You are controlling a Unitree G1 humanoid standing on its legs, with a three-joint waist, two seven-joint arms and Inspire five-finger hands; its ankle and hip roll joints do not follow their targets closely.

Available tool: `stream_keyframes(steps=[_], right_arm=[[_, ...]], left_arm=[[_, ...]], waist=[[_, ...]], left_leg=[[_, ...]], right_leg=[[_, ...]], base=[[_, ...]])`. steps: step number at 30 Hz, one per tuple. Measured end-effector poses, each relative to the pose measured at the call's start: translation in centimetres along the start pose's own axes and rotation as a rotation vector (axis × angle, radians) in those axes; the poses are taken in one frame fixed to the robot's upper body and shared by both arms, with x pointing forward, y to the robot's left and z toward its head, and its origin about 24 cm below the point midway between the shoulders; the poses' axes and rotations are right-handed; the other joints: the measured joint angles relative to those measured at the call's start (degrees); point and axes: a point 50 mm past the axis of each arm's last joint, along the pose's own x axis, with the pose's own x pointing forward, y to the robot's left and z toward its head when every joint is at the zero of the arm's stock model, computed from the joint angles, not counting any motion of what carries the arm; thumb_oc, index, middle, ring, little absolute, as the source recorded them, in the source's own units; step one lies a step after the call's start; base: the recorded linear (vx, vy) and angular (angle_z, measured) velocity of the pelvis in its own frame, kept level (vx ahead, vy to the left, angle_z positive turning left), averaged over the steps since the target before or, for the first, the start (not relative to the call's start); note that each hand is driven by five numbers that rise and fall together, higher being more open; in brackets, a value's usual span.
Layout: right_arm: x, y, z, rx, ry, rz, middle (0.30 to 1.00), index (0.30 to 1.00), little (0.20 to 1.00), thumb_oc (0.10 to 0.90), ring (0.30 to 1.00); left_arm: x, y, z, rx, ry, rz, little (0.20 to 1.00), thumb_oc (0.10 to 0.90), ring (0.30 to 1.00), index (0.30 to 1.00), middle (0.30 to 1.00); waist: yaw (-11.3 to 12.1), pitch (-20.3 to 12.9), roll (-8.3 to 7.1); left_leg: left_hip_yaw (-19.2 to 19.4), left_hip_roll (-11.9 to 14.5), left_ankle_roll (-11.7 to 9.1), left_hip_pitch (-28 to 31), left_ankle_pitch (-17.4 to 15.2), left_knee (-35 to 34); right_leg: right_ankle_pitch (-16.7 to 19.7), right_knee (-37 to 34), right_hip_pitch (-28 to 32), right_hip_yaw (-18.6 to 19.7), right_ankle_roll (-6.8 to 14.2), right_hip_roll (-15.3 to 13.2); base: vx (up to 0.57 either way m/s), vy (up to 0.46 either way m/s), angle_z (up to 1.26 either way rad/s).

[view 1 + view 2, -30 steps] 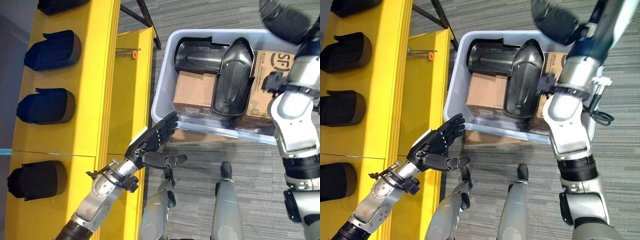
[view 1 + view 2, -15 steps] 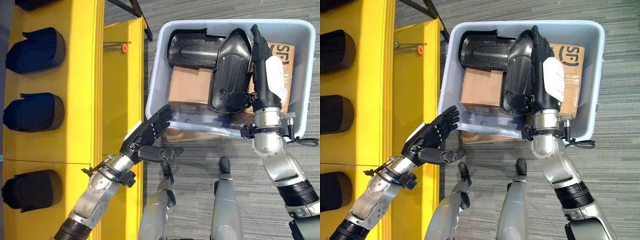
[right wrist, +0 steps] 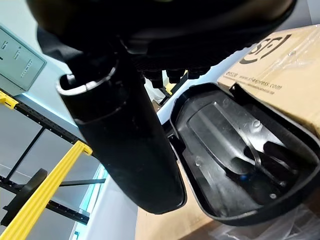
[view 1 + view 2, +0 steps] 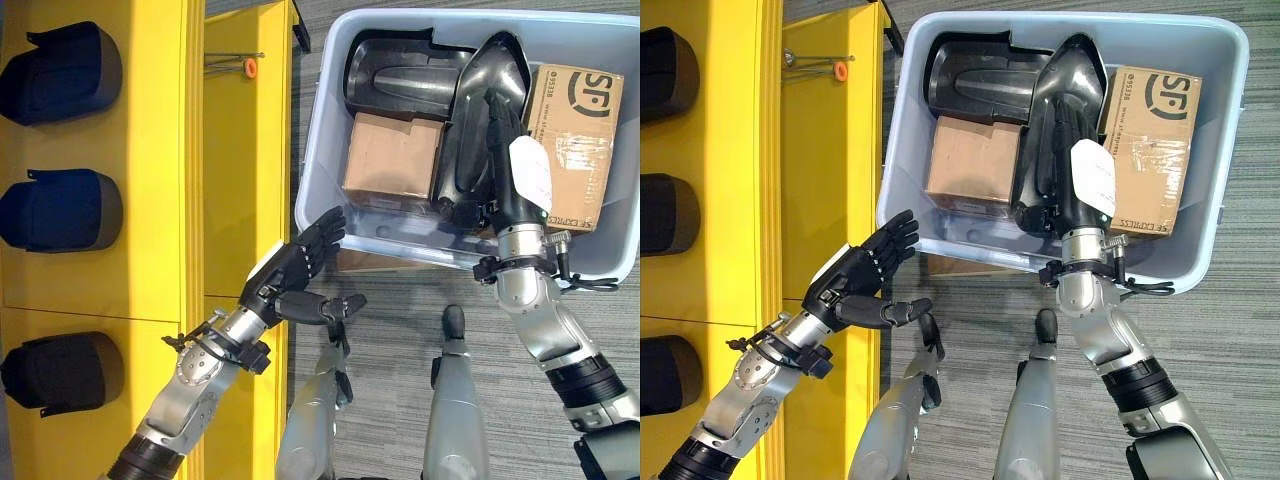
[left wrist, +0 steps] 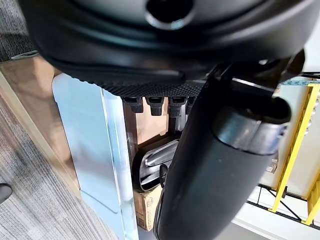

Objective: Move parts from the plastic box to the shelf.

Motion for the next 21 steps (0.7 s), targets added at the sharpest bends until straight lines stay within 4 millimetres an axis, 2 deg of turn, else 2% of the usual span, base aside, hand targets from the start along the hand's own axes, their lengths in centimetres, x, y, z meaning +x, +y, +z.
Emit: stream_keyframes(steps=[21], right_arm=[[-0.5, 0.5, -1.1, -0.039, 0.084, 0.095, 1.000, 1.000, 1.000, 0.900, 1.000]], left_arm=[[0.0, 0.4, 0.3, -0.005, -0.026, 0.027, 1.000, 0.900, 1.000, 1.000, 1.000]], waist=[[-0.2, 0.0, -0.01]], left_leg=[[0.0, 0.0, 0.1, -1.9, 0.2, 0.4]], right_leg=[[0.1, 0.8, -2.1, 0.1, 0.1, 0.0]], base=[[0.00, -0.001, 0.00]])
